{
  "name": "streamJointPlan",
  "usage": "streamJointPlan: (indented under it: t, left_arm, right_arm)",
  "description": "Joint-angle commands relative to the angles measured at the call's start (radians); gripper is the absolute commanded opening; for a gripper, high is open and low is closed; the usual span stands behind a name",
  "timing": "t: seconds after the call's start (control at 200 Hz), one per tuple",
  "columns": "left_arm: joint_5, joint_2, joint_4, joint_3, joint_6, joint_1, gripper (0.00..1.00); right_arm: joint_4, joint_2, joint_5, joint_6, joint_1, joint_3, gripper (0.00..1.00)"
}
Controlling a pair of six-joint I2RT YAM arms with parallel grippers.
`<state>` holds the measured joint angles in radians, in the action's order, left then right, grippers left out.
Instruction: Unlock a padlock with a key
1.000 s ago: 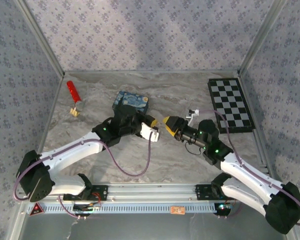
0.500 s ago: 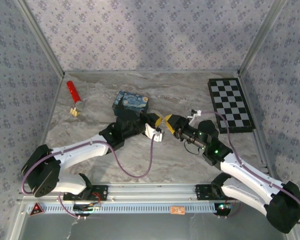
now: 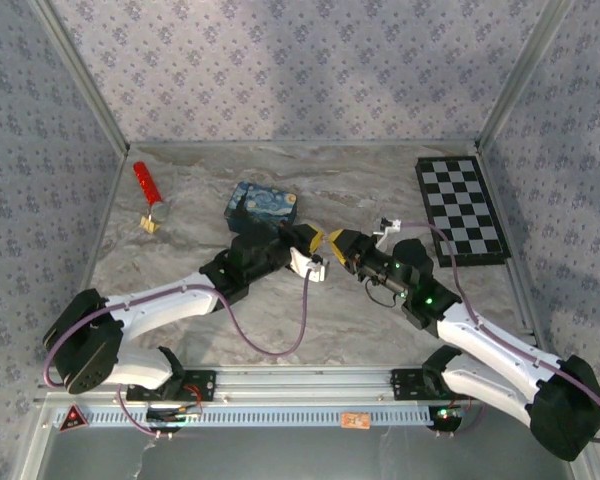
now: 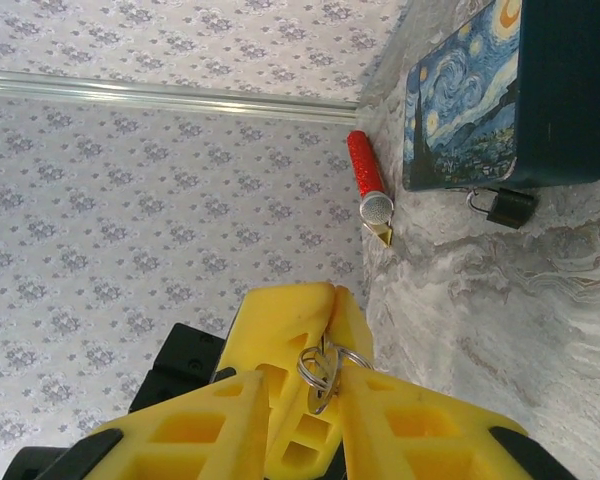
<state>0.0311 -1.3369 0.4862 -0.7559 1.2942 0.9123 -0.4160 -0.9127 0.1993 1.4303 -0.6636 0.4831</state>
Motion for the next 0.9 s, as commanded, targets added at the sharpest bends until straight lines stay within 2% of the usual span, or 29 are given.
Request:
streamJointPlan:
  t: [0.0, 0.375, 0.54, 0.6, 0.825, 0.895]
  left_arm:
    - [0.085, 0.008, 0.087, 0.003, 0.010, 0.065, 0.00]
    - [0.044, -0.019, 0.101, 0.007, 0.063, 0.125, 0.00]
    - [0.041, -0.020, 0.109, 0.018, 0.056, 0.140, 0.00]
    - [0.039, -0.020, 0.119, 0.025, 0.045, 0.140, 0.04]
    - [0.037, 0.022, 0.064, 0.024, -0.057, 0.128, 0.17]
    - [0.048, 0.045, 0.042, 0.027, -0.129, 0.108, 0.27]
  right_arm:
    - [-0.039, -0.008, 0.000, 0.021, -0.002, 0.011, 0.26]
    - [-0.018, -0.017, 0.021, 0.012, 0.008, 0.025, 0.16]
    - [0.005, -0.013, 0.025, -0.005, 0.020, 0.029, 0.05]
    - [0.019, -0.006, 0.025, -0.017, 0.026, 0.029, 0.00]
    - [0.126, 0.057, -0.002, -0.100, 0.054, 0.020, 0.00]
    - [0.158, 0.079, -0.017, -0.136, 0.061, 0.012, 0.00]
